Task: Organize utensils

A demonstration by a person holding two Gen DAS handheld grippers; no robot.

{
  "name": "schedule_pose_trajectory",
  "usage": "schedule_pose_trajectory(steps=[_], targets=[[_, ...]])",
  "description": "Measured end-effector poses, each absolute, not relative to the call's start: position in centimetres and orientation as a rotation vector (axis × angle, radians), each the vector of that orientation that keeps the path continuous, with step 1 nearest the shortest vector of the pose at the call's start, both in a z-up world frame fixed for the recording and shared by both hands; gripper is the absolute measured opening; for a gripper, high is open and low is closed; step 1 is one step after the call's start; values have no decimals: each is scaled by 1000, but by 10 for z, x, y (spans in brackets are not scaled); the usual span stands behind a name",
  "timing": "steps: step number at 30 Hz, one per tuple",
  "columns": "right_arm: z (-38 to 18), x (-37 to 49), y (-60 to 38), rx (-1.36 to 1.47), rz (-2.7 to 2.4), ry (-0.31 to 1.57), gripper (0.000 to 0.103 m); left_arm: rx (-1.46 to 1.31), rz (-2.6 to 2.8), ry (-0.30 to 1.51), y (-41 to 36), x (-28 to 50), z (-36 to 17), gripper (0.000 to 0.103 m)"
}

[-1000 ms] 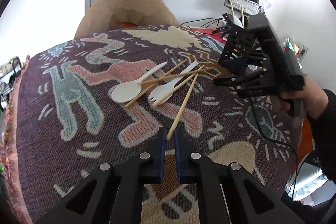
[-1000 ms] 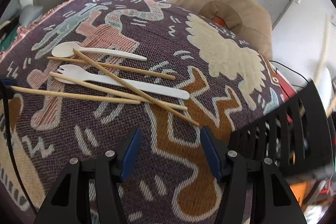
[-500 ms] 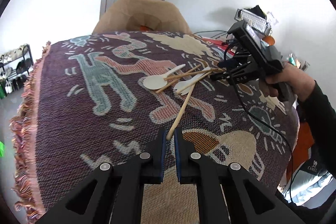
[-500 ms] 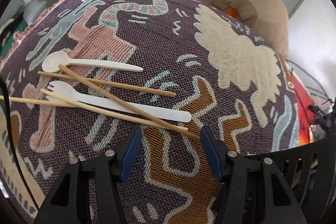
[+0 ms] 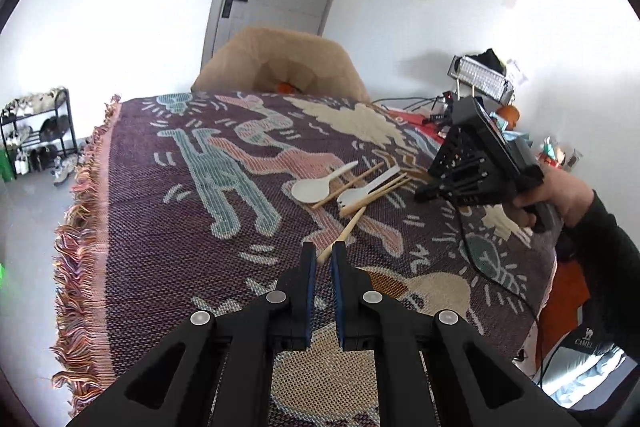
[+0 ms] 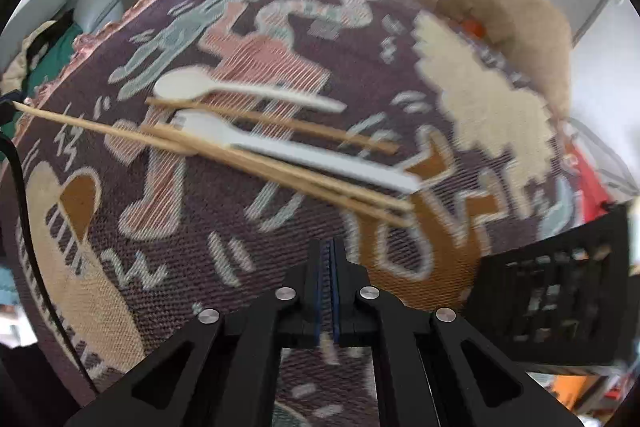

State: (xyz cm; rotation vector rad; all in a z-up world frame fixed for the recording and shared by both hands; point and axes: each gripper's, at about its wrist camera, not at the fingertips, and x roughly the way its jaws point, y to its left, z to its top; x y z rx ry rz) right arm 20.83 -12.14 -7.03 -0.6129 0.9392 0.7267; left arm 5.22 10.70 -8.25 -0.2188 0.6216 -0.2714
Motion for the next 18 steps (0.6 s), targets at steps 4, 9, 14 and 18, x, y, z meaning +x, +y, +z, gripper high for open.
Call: schedule_pose_trajectory(steps=[4, 9, 14, 18], targets=[[-61, 207, -117, -597, 749, 920, 24, -248, -258, 578, 117, 45, -72, 7], [-62, 181, -85, -670, 850, 880, 24, -277, -232, 529, 133, 35, -61, 7], [-66, 162, -50, -748, 909, 844, 23, -292, -194, 499, 146, 26, -54, 6], [-67, 149, -25, -810, 938, 812, 23, -312, -169, 481, 157, 21, -51, 6]])
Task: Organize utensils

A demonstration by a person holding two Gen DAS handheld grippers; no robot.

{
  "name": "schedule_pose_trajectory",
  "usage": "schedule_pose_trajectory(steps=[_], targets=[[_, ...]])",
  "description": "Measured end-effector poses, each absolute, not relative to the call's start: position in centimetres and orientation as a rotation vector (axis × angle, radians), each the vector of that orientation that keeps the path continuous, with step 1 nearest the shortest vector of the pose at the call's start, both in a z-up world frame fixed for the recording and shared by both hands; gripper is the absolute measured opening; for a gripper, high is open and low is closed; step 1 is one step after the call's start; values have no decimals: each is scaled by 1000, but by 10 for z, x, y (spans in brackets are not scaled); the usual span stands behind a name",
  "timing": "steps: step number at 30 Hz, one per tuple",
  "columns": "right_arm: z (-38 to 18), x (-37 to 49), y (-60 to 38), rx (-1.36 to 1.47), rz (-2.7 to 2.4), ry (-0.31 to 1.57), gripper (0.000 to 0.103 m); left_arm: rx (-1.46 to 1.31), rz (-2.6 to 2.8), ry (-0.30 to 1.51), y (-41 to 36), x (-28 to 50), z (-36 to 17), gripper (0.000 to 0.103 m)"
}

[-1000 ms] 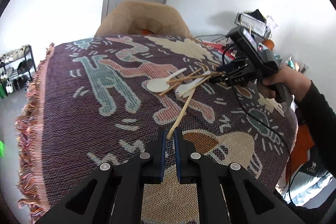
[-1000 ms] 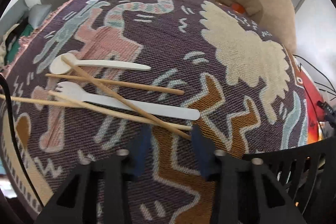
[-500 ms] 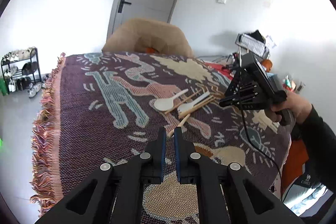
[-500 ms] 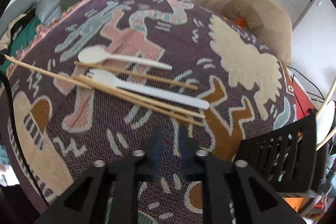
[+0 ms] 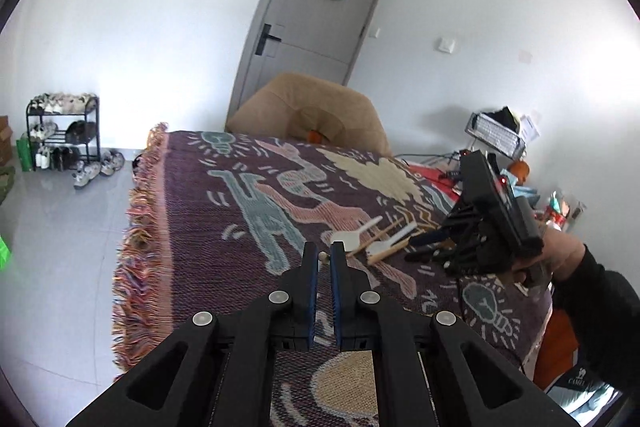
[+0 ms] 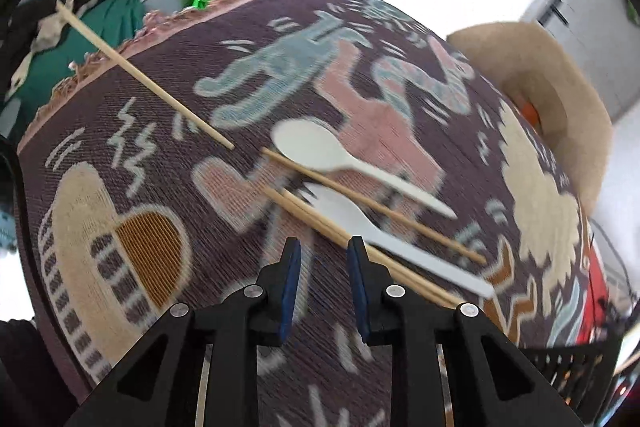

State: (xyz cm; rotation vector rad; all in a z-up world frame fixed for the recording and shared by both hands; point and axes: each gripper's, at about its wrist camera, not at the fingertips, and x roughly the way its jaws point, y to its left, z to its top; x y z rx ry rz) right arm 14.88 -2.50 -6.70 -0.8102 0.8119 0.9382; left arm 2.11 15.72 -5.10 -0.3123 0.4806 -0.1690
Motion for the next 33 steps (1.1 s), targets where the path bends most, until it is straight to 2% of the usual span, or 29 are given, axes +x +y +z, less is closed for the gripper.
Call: schedule_pose_trajectory(steps=[12, 13, 14, 15, 33], targets=[[-83, 135, 20, -939, 934, 802, 23, -356, -145, 450, 176, 12, -51, 5], [-81, 137, 19, -920, 933, 803, 20, -360, -144, 449, 177, 12, -51, 5], [-78, 138, 18, -901, 938, 802, 9, -362, -144, 448, 177, 12, -51, 5], [-75, 139, 17, -883, 943, 801, 9, -363, -144, 448, 178, 12, -52, 5], [53, 162, -118, -446, 761, 596, 4, -306, -171, 428, 146, 34, -25, 5]])
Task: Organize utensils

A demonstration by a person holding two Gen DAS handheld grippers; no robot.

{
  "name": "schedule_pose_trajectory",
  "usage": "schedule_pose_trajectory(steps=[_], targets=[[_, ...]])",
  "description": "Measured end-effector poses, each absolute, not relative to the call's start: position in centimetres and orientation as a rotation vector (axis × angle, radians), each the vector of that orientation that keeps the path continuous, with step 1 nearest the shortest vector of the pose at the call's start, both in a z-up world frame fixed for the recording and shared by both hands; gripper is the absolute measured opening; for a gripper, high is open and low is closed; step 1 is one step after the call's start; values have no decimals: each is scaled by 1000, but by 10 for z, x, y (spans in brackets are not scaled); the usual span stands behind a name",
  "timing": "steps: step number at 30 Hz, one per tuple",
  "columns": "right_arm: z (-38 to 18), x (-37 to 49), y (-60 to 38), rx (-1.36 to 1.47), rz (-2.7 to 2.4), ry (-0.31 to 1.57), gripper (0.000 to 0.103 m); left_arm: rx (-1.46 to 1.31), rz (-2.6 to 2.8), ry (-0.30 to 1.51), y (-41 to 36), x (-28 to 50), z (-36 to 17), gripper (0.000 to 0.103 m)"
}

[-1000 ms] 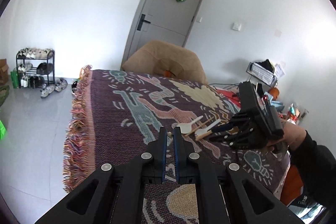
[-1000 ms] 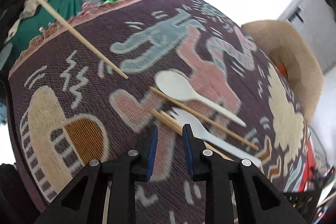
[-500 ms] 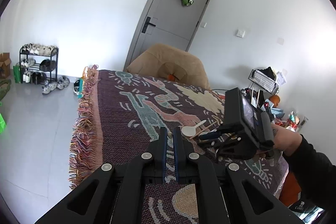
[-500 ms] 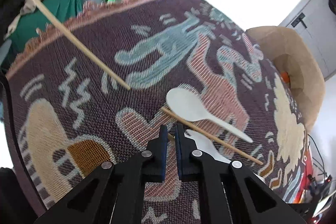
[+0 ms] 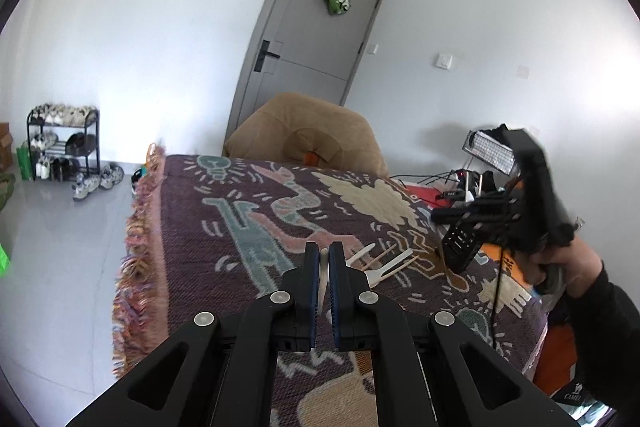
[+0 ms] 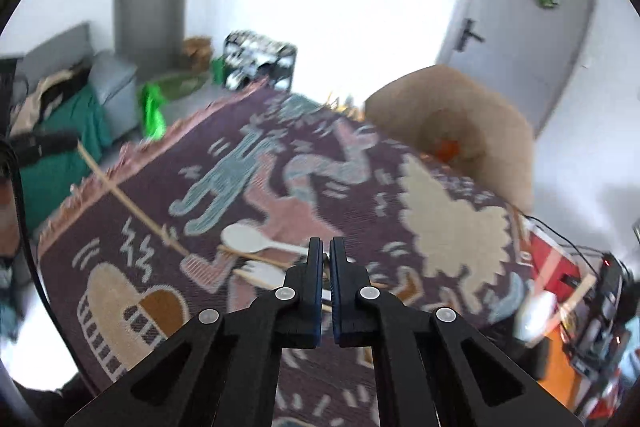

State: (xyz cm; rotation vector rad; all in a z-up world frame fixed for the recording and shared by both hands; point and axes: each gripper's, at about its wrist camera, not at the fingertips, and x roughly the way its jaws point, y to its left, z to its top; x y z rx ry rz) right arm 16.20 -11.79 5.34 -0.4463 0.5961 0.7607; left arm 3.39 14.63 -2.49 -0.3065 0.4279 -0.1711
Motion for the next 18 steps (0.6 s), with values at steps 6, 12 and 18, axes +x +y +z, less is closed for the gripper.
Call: schedule_pose_trajectory(steps=[6, 12, 18], targets=[[90, 165, -173, -295, 685, 501, 4, -235, -181, 426, 115, 50, -14, 5], [134, 161, -216, -168, 630, 393, 4, -201, -204, 410, 96, 62, 1, 5], [178, 148, -262, -67, 594, 279, 4, -183, -257, 361, 77, 80, 33, 4]])
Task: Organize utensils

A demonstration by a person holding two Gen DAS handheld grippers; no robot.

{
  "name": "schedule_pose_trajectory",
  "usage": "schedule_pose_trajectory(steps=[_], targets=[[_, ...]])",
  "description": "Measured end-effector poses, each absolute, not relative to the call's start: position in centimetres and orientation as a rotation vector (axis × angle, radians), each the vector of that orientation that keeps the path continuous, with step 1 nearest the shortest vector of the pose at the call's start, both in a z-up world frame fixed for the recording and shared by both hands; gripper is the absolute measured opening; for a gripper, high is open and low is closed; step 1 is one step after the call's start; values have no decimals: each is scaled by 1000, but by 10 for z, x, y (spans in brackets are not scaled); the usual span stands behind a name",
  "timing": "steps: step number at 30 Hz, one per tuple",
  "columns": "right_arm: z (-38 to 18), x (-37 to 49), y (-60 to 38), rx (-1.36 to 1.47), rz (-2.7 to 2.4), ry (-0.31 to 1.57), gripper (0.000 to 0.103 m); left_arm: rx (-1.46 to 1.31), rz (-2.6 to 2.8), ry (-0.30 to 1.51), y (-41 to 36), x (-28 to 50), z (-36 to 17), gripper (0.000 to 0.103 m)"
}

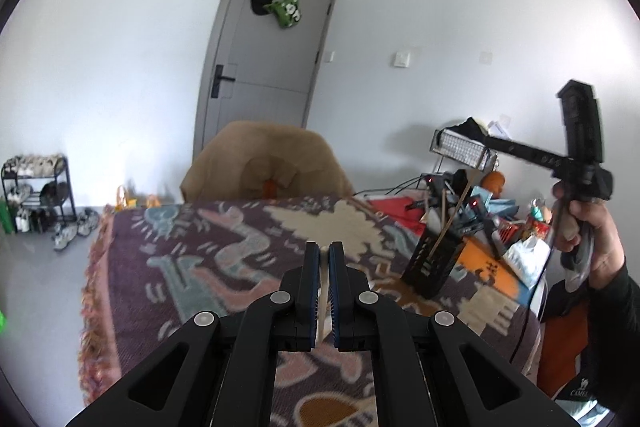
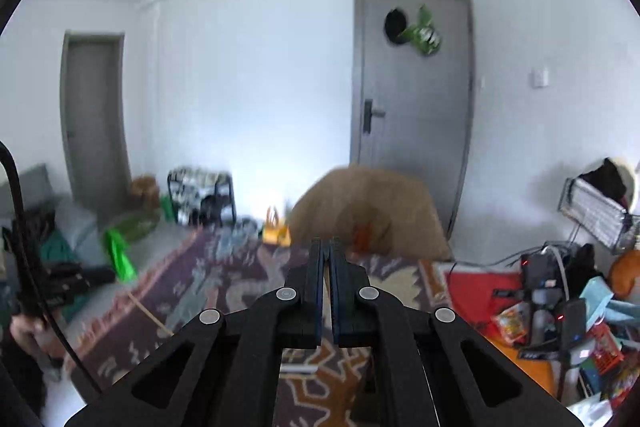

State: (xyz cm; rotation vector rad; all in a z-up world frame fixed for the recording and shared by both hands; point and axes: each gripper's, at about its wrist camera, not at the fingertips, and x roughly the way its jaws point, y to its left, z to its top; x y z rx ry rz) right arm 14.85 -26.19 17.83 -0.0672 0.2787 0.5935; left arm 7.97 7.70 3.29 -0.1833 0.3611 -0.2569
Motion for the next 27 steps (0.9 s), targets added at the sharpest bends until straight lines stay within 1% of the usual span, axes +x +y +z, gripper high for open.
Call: schedule_pose_trajectory(steps=[3, 7, 17, 19, 20, 21, 22, 23, 25, 27], targets=[[188, 149, -274, -65, 561, 267, 4, -155, -278, 334, 59, 88, 52, 4], [185, 153, -284, -67, 533, 268, 4, -127, -327, 302, 32, 96, 74, 5], [152, 183, -298, 13, 561, 345, 4, -82, -430, 278, -27, 128, 103, 5], [145, 190, -298, 17, 569, 382, 4, -79, -444, 285, -35, 135, 106, 5], [141, 194, -297, 14, 565, 413, 6, -78, -448, 288, -38, 137, 107, 5], [138, 197, -296, 5, 564, 437, 9, -74, -453, 291, -43, 142, 108, 5], [135, 196, -297, 0, 562, 438, 25, -72, -457, 294, -47, 145, 110, 5], [133, 194, -300, 1, 551, 426, 47, -73, -461, 296, -49, 147, 110, 5], [129, 190, -309, 27, 522, 412, 66, -76, -474, 305, -57, 156, 112, 5], [124, 187, -322, 74, 522, 421, 67, -77, -486, 311, -62, 160, 113, 5]])
